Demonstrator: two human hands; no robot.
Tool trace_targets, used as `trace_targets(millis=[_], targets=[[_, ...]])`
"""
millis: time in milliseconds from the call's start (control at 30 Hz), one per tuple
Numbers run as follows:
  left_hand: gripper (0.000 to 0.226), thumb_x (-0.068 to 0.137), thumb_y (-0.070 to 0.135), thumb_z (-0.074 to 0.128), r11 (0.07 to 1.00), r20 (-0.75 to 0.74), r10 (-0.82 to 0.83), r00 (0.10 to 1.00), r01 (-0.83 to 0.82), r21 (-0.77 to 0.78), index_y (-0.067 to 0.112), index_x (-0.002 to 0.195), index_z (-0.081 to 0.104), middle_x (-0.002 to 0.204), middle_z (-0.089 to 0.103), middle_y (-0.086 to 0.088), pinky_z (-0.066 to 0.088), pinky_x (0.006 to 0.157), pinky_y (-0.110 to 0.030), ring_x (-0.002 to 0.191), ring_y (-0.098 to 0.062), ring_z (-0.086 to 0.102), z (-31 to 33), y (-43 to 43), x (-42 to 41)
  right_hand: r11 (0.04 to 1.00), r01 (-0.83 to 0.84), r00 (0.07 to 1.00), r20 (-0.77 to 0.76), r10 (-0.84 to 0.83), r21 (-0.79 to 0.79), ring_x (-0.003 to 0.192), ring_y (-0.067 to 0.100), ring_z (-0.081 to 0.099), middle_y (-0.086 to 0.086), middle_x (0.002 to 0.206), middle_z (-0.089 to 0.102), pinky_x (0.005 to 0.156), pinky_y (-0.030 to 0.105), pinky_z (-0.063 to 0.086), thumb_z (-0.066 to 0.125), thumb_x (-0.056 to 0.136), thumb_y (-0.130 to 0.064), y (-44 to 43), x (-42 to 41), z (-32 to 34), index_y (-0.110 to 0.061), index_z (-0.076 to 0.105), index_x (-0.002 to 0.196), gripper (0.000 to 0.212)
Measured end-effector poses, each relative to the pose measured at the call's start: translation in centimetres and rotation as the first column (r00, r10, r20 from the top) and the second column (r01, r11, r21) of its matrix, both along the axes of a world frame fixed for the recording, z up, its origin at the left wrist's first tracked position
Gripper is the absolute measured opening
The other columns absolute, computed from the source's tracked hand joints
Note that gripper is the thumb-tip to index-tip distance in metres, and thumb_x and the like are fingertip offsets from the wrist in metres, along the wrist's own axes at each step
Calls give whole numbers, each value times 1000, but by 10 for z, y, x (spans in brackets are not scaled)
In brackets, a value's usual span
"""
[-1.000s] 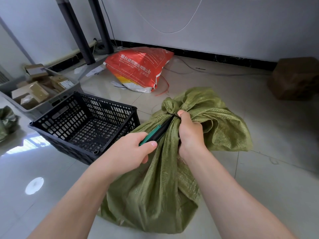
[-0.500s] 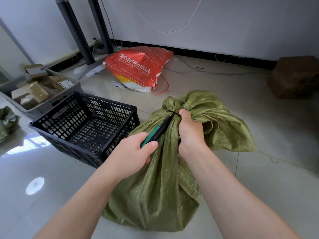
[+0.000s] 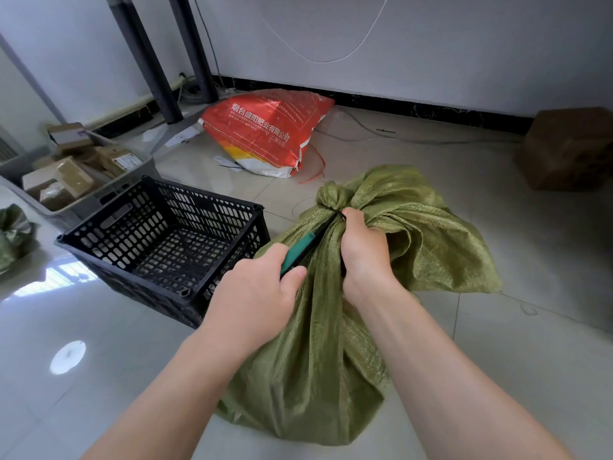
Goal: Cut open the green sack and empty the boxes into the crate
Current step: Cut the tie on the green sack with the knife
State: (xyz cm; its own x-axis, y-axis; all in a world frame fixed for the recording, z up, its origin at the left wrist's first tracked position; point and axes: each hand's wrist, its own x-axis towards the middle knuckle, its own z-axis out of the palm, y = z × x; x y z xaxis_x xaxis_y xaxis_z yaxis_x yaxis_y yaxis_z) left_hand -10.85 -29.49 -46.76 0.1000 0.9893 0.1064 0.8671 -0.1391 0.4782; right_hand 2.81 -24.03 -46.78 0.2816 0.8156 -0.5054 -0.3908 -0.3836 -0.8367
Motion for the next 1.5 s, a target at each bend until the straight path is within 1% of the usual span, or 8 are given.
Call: trace_targets(millis=[100,233,400,600,900,1067,1200,1500], targets=[[28,96,50,40,998,-125,35,992,-29,50,26,109,48,74,59,0,53,66,-43,68,-29,60,2,-3,4,1000,-3,1000,30,3,0,105,42,67,24,107,71,92,61,53,54,93,-43,-2,1,4,-18,53,82,27],[30,97,49,37,994,-244,71,967,-47,99,24,111,45,84,59,2,52,69,-39,78,-32,62,6,-5,15,1000,-9,997,75,7,30,94,33,67,5,98,69,96,52,53,51,95,-49,-3,1,1,-13,60,102,38],[23,95,44,48,997,100,-38,994,45,-69,22,89,54,71,63,-2,50,61,-39,64,-21,60,9,2,7,999,-21,999,33,22,-24,104,28,61,3,107,62,102,50,48,45,95,-61,-4,4,-2,-19,47,115,46],[28,96,37,52,987,291,-40,956,82,-135,18,77,58,67,67,0,43,56,-29,48,-4,49,4,4,7,998,-49,996,-72,45,-44,99,30,70,7,111,72,93,49,56,52,88,-67,-1,8,-6,-14,58,128,66],[14,101,20,48,902,615,75,785,210,-377,13,105,59,87,67,-1,53,76,-37,72,-11,64,-4,-2,15,997,-15,978,-208,31,75,69,25,65,14,92,75,66,35,58,42,99,-24,1,14,-9,3,72,114,43],[7,100,17,48,862,611,131,781,215,-459,11,100,51,83,63,-4,47,53,-28,60,-14,57,3,-1,20,989,-81,984,-148,99,123,76,30,67,17,84,72,77,44,59,39,99,-18,-1,8,-6,-3,75,86,41],[26,100,27,48,890,545,129,828,146,-432,12,79,48,55,53,7,38,42,-25,43,-11,43,9,2,23,991,-83,992,-91,93,108,85,32,68,18,94,69,82,49,58,46,97,-24,-4,8,-3,0,66,108,32],[31,99,31,48,917,453,94,886,100,-386,13,75,51,58,54,3,39,43,-29,45,-17,46,17,1,28,990,-123,981,157,110,72,96,26,61,4,96,61,95,44,51,44,97,-32,-5,16,-5,-10,56,110,28]])
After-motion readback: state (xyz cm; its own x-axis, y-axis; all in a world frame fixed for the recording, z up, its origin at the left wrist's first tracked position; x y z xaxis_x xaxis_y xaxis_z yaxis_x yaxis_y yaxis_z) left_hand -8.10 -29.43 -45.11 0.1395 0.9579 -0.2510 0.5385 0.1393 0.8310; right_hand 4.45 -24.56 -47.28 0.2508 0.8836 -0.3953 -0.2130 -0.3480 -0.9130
